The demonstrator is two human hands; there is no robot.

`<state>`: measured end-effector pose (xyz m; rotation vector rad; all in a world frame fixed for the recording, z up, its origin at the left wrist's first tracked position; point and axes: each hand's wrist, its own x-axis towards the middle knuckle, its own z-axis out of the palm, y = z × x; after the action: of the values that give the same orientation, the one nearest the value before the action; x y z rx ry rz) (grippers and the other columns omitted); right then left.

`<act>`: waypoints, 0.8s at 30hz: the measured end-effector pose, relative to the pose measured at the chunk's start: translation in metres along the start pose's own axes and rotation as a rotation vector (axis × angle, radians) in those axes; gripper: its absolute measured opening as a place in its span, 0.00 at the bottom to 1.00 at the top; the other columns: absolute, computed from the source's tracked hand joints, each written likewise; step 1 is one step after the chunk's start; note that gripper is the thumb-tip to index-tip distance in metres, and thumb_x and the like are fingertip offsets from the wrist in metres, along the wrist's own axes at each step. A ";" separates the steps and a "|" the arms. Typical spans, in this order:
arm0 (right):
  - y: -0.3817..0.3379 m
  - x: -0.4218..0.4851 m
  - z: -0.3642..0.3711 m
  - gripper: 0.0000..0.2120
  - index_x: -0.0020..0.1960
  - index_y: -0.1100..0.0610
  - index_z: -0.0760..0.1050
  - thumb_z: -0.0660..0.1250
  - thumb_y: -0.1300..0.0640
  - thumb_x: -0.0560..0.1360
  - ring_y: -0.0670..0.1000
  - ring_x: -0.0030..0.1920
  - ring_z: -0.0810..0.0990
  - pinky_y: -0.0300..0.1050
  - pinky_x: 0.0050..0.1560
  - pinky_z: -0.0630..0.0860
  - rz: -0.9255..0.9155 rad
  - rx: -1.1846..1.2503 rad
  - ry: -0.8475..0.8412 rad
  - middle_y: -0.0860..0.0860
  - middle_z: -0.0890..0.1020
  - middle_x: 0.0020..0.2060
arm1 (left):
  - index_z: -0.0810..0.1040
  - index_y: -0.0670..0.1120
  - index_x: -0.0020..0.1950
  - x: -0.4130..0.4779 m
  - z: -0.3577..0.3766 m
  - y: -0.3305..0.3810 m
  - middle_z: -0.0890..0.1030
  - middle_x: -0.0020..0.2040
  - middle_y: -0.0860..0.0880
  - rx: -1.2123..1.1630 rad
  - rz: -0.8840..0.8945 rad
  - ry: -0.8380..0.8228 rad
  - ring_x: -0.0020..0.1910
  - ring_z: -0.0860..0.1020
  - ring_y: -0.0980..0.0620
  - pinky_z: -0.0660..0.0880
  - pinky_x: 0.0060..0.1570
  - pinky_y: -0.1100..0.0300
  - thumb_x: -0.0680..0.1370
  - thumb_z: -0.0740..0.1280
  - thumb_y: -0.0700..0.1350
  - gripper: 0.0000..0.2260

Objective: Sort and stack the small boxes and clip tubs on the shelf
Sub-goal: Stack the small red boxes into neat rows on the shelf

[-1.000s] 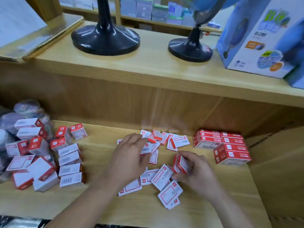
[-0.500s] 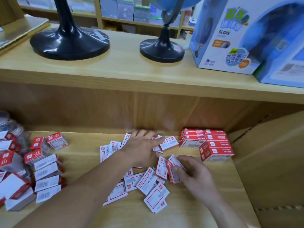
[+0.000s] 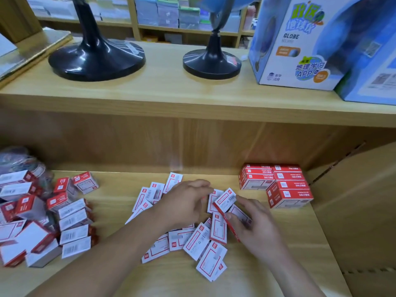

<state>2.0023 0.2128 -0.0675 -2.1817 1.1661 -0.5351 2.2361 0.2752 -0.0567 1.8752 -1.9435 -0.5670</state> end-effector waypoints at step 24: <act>0.000 0.001 -0.028 0.05 0.50 0.51 0.79 0.71 0.59 0.77 0.44 0.45 0.83 0.43 0.45 0.82 0.341 0.234 -0.053 0.44 0.84 0.41 | 0.81 0.57 0.63 0.019 0.016 0.054 0.80 0.57 0.58 -0.089 -0.019 -0.019 0.64 0.69 0.59 0.50 0.78 0.50 0.77 0.70 0.42 0.16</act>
<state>1.9862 0.2032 -0.0469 -1.7429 1.3383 -0.4377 2.1809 0.2579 -0.0420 1.8418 -1.8825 -0.6676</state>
